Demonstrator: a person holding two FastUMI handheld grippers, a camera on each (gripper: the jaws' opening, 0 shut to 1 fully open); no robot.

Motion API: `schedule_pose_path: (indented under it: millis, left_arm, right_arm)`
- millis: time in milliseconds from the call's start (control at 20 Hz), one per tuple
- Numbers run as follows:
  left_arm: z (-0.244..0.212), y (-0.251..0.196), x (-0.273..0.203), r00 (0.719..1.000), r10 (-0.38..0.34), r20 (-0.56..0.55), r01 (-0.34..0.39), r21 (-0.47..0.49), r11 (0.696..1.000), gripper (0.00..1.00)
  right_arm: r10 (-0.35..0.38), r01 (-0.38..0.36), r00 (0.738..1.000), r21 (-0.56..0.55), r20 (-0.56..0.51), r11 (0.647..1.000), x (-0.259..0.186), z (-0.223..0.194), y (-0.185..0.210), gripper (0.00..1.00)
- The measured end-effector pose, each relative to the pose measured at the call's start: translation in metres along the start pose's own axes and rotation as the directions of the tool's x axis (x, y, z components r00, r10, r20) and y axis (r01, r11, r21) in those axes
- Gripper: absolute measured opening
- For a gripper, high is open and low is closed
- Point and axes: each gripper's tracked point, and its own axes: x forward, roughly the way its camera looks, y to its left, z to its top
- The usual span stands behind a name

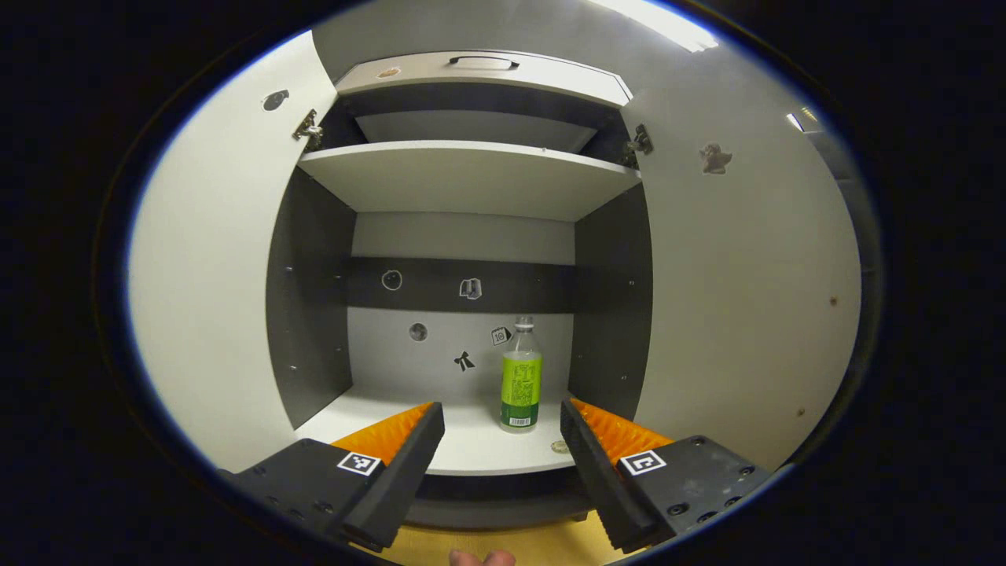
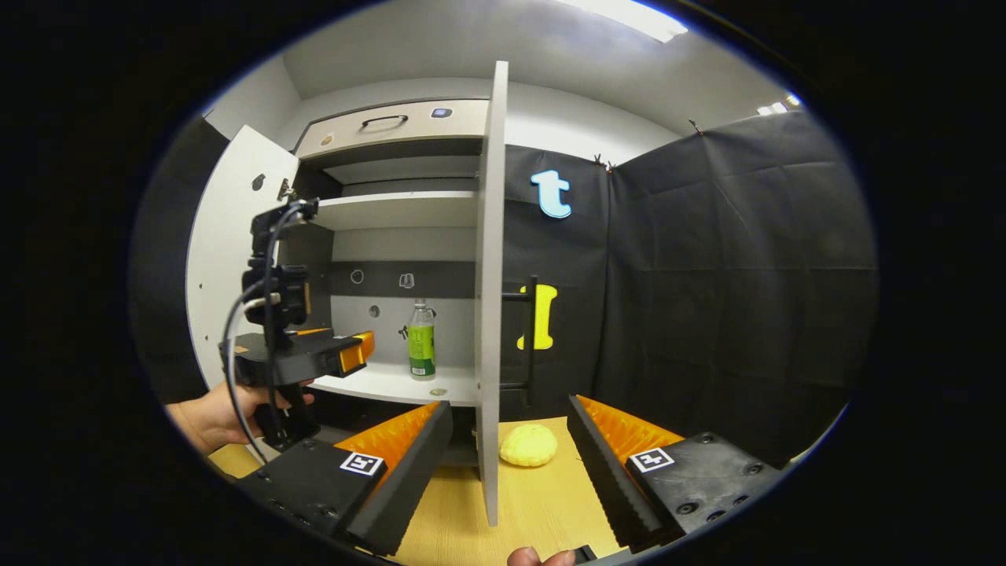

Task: Grasp the bottle in the cabinet with the left hand and place it on the coaster, then close the right door with the right hand and the left door with the left hand.

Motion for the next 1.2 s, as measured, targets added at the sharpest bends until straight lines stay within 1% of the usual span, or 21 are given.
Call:
schedule_pose_path:
  millis: [100,450,600,900,1050,1100,1200]
  left_arm:
    - [-0.004,-0.006,0.032,1.0,-0.002,-0.004,0.002,0.026,1.0,0.95]
    - [-0.027,-0.018,0.128,0.999,0.003,-0.051,-0.002,0.024,1.0,0.95]
    - [-0.038,-0.018,0.165,0.997,0.014,-0.071,-0.011,0.045,0.999,0.95]
    - [-0.06,-0.01,0.213,0.994,0.05,-0.102,-0.045,0.048,0.998,0.95]
    - [-0.068,-0.011,0.226,0.992,0.04,-0.121,-0.039,0.014,0.999,0.95]
    - [-0.068,-0.014,0.226,0.992,0.025,-0.124,-0.024,0.003,1.0,0.95]
    - [-0.07,-0.013,0.228,0.992,0.024,-0.126,-0.022,0.012,1.0,0.8]
  right_arm:
    - [-0.018,0.018,1.0,-0.004,0.003,1.0,0.001,-0.001,-0.012,0.97]
    - [-0.073,0.073,0.997,-0.011,0.002,0.997,0.01,-0.002,-0.045,0.98]
    - [-0.088,0.088,0.996,-0.013,-0.003,0.996,0.013,-0.004,-0.053,0.98]
    - [-0.109,0.108,0.994,-0.021,-0.014,0.994,0.018,-0.01,-0.064,0.98]
    - [-0.107,0.107,0.994,-0.021,-0.021,0.994,0.023,-0.012,-0.064,0.98]
    - [-0.105,0.105,0.994,-0.022,-0.021,0.994,0.024,-0.013,-0.063,0.98]
    - [-0.099,0.098,0.995,-0.027,-0.021,0.995,0.026,-0.015,-0.062,0.97]
